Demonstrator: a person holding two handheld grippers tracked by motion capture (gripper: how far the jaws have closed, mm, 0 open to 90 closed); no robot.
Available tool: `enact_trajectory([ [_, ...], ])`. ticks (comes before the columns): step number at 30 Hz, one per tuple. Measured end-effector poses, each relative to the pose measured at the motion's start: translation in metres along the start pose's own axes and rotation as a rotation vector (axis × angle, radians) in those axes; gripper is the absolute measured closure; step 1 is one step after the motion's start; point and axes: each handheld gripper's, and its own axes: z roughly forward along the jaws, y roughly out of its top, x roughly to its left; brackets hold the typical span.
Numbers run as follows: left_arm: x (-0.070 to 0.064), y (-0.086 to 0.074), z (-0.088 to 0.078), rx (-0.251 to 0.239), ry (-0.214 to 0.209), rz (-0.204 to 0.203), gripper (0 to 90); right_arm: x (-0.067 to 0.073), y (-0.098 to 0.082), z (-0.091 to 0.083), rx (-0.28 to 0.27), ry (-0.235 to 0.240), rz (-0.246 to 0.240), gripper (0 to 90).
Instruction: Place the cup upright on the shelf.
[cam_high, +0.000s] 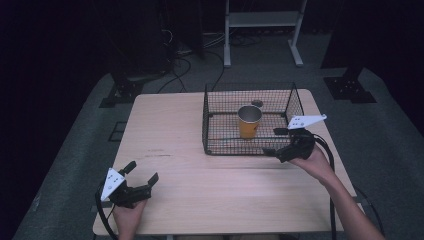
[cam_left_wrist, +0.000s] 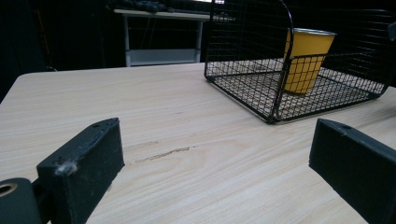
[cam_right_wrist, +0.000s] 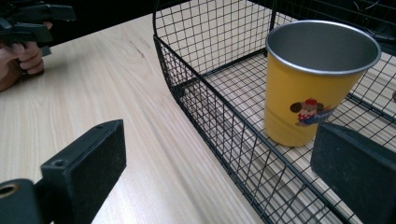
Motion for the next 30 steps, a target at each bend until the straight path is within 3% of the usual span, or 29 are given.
enact_trajectory([
  [30, 0.000, 0.000, 0.000, 0.001, 0.001, 0.000, 2.4, 0.006, -0.040, -0.021, -0.022, 0.003, 0.056, 2.9],
])
